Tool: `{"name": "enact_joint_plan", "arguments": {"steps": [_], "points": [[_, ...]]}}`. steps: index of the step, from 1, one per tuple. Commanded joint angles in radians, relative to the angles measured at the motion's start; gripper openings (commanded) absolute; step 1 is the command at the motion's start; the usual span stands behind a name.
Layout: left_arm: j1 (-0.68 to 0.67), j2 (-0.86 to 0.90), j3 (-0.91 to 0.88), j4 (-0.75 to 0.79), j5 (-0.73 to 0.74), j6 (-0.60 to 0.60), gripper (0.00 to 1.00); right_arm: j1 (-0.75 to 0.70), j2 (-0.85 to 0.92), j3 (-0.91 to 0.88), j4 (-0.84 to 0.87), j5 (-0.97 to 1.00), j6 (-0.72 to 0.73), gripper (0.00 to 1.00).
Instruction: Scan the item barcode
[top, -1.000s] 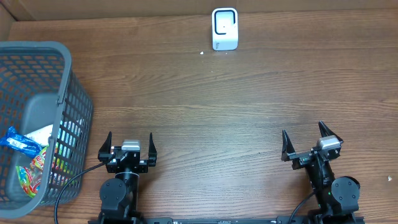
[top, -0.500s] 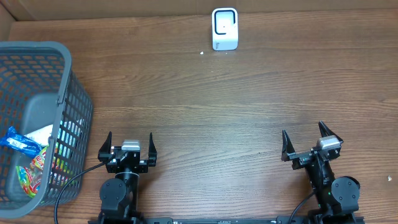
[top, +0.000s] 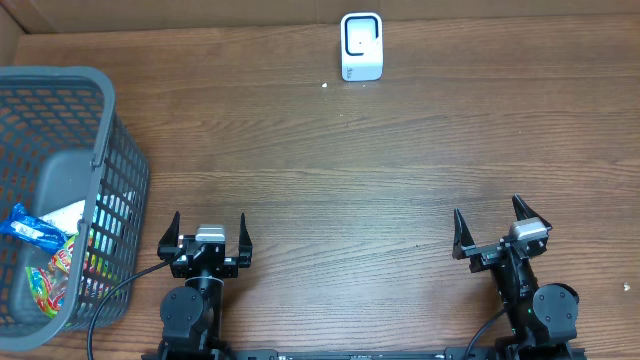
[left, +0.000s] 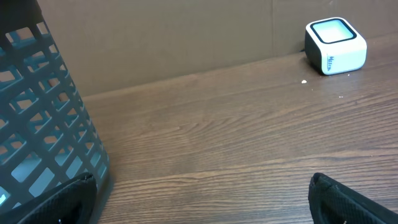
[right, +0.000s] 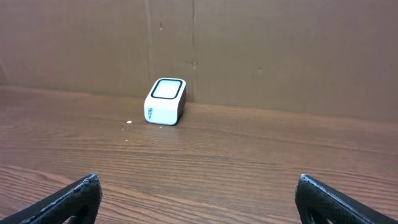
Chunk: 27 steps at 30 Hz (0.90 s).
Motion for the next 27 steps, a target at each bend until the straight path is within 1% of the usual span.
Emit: {"name": "enact_joint_plan", "arguments": {"steps": [1, 17, 23, 27], "points": [[0.006, -0.012, -0.004, 0.003, 0.011, 0.011, 1.00, 0.006, -0.010, -0.011, 0.005, 0.006, -0.002, 1.00], [0.006, -0.012, -0.004, 0.004, 0.014, 0.011, 1.00, 0.006, -0.010, -0.011, 0.005, 0.006, -0.002, 1.00], [0.005, -0.012, -0.004, 0.014, 0.063, 0.010, 1.00, 0.006, -0.010, -0.011, 0.005, 0.006, -0.001, 1.00], [0.005, -0.012, -0.002, 0.052, 0.193, -0.013, 0.99, 0.006, -0.010, -0.011, 0.005, 0.006, -0.002, 1.00]]}}
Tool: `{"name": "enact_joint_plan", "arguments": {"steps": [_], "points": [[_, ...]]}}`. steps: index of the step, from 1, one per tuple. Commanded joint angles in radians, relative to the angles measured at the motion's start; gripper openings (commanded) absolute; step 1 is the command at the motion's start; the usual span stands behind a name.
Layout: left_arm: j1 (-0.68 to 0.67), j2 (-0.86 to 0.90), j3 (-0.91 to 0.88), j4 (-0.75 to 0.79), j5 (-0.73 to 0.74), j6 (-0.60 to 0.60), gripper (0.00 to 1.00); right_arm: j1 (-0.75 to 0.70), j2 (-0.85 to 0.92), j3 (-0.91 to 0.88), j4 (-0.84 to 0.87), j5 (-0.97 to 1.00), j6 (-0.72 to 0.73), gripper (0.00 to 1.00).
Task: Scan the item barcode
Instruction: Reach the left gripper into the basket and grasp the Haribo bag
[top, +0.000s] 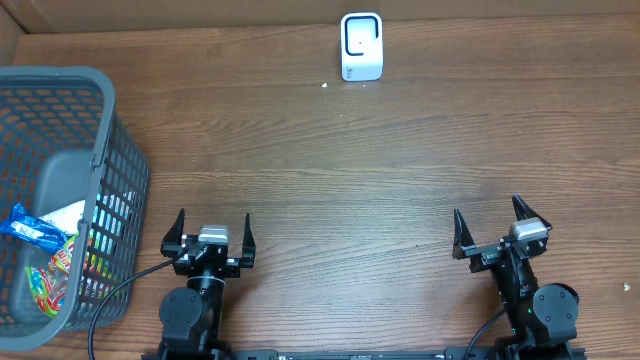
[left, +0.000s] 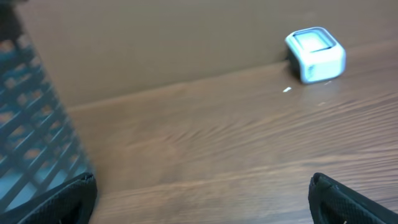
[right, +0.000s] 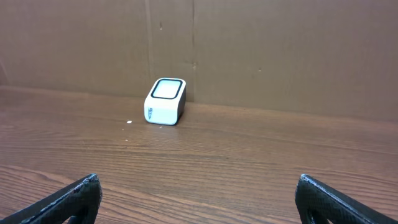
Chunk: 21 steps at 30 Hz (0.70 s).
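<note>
The white barcode scanner stands at the far edge of the table, also visible as a white scanner in the left wrist view and a white scanner in the right wrist view. Colourful snack packets lie in the grey basket at the left. My left gripper is open near the front edge, just right of the basket, holding nothing. My right gripper is open at the front right, also holding nothing.
A brown cardboard wall runs behind the scanner. The basket's mesh side fills the left of the left wrist view, which is blurred. A small white speck lies on the wood near the scanner.
My left gripper has shifted slightly right and turned a little; in its wrist view the scanner and basket have slid leftward and the picture is blurred. The right arm has not moved.
</note>
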Motion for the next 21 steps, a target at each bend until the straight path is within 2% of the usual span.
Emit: {"name": "enact_joint_plan", "arguments": {"steps": [1, 9, 16, 21], "points": [[0.005, -0.012, 0.003, 0.016, 0.125, -0.024, 1.00, 0.006, -0.010, -0.011, 0.005, 0.006, -0.002, 1.00], [0.005, -0.011, 0.073, -0.014, 0.134, -0.089, 1.00, 0.006, -0.010, -0.011, 0.005, 0.006, -0.002, 1.00], [0.005, 0.075, 0.294, -0.119, 0.144, -0.147, 1.00, 0.006, -0.010, -0.011, 0.005, 0.006, -0.001, 1.00], [0.005, 0.253, 0.537, -0.256, 0.178, -0.153, 1.00, 0.006, -0.010, -0.011, 0.005, 0.006, -0.002, 1.00]]}}
